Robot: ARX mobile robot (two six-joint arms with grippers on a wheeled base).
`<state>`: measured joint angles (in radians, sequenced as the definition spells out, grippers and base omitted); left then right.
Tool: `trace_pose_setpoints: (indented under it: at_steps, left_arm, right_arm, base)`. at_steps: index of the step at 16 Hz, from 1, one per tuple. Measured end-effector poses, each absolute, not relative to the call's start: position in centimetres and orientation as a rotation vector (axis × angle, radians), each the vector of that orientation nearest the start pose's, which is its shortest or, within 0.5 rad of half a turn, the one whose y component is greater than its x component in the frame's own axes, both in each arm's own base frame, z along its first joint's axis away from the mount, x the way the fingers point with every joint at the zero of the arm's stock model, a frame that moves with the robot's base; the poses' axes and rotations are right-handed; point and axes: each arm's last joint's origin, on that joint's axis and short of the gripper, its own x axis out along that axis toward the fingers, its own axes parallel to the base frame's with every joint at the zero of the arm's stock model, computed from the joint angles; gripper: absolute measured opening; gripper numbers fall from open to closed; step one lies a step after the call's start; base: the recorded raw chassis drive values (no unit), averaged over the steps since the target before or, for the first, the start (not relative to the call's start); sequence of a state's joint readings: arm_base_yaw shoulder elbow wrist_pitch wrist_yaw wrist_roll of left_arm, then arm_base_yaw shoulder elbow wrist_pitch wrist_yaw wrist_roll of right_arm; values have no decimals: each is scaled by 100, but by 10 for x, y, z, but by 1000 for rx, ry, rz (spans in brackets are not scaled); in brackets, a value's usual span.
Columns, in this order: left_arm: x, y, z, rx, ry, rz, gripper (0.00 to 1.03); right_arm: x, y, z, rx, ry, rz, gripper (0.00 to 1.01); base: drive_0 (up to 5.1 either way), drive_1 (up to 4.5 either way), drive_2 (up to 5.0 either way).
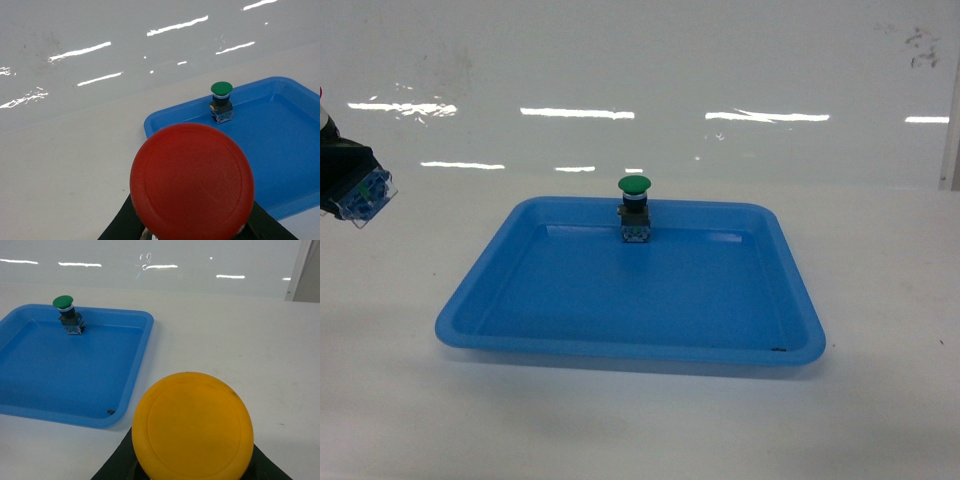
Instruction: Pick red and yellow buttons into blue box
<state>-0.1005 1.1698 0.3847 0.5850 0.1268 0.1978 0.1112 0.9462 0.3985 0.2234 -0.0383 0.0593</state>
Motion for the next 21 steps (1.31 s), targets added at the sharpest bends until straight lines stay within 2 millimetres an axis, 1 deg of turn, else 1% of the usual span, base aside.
trace_pose_setpoints:
  at_steps: [8,14,15,16,21]
  left_arm:
    - [226,-26,197,194,178,-246,24]
    - [225,-27,197,193,176,-249,24]
    - [225,-27,197,193,172,-248,24]
    - [225,-27,196,193,178,-248,24]
    - [225,-25,196,187,180,-239,24]
  right_arm:
    - [196,23,210,47,330,137,25]
    - [196,23,211,47,327,138,25]
    - [196,23,212,47,322,140,25]
    - [195,23,211,47,329,139,25]
    - [196,23,211,47,325,141,25]
  base:
    - [8,-375,392]
    - [-266,-208,511]
    - [13,-305,331]
    - [0,0,0]
    - [458,-373,-79]
